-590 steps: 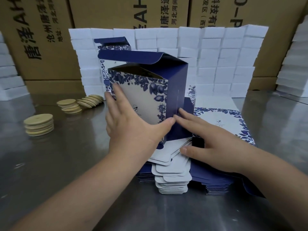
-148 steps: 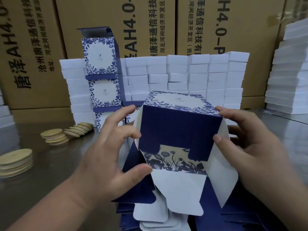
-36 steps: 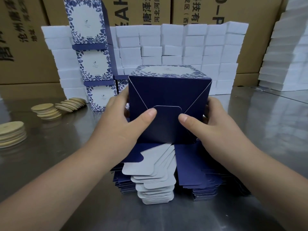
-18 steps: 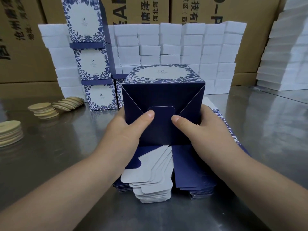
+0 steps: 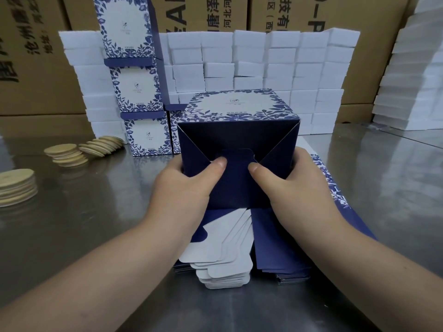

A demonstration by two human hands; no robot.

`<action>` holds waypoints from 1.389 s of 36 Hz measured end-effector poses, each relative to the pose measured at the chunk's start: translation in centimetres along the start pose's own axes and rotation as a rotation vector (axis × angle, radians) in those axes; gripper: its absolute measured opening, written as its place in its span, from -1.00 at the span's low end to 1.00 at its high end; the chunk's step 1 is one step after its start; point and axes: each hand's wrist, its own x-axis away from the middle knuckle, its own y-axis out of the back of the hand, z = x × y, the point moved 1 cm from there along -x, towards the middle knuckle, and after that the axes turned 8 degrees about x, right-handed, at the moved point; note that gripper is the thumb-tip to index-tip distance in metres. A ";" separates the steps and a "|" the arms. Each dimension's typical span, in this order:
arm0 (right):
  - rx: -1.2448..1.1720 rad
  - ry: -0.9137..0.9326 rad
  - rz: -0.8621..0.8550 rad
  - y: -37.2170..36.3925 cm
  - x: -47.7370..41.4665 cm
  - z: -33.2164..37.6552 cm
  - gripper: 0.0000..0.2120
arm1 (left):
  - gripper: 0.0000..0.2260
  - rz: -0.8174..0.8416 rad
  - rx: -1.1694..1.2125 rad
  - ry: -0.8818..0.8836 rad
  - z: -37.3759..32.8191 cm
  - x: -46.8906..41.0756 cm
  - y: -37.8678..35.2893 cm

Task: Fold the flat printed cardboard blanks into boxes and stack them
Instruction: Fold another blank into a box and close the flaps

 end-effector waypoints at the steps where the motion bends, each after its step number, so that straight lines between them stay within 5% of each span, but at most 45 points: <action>1: 0.004 0.001 -0.006 0.0 0.0 0.0 -0.58 | -0.85 -0.007 -0.002 0.002 0.0 0.0 0.0; 38: 0.029 0.038 -0.036 -0.3 -0.1 -0.2 -0.73 | -0.84 -0.105 0.045 -0.036 -0.2 0.3 -0.5; 50: -0.052 0.068 -0.010 0.0 0.2 -0.2 -0.72 | -0.84 0.029 0.112 -0.149 0.1 0.5 -0.4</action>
